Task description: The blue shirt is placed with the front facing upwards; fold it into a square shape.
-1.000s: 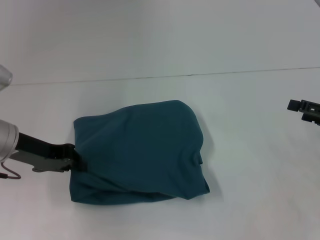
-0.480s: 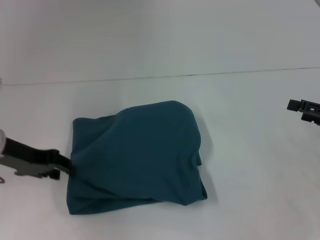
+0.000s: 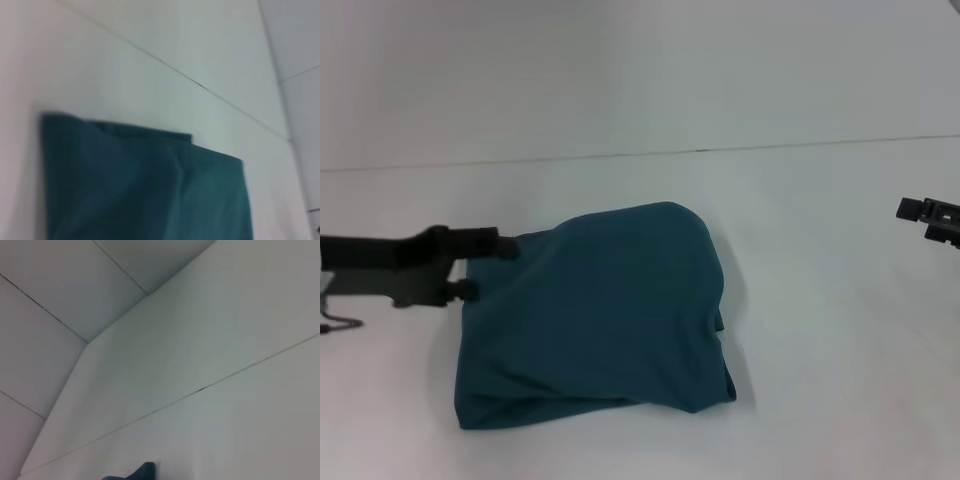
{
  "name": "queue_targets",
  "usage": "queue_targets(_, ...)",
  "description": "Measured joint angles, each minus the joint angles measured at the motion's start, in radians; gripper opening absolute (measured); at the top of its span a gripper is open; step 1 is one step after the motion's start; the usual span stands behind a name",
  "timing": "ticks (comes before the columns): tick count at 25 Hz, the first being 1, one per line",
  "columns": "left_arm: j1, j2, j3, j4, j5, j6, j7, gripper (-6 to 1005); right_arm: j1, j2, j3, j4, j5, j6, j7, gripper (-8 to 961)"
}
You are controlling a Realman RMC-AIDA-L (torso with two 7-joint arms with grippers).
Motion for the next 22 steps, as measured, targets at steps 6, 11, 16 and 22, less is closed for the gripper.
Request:
queue_targets(6, 0.011, -0.024, -0.047, -0.158, -0.040, -0.099, 0.016, 922, 0.001, 0.000, 0.000, -0.002, 0.000, 0.005, 0.000, 927)
queue_targets(11, 0.021, -0.026, -0.057, -0.193, -0.046, -0.164, 0.032, 934, 0.002, 0.001, 0.000, -0.001, 0.000, 0.007, 0.001, 927)
queue_targets(16, 0.022, -0.021, -0.050, -0.235, -0.027, -0.175, 0.040, 934, 0.006, 0.001, 0.000, 0.000, 0.000, 0.007, 0.001, 927)
queue_targets(22, 0.026, -0.017, -0.051, -0.235, -0.032, -0.149, 0.069, 934, 0.009, 0.000, -0.002, 0.001, 0.000, 0.011, 0.008, 927)
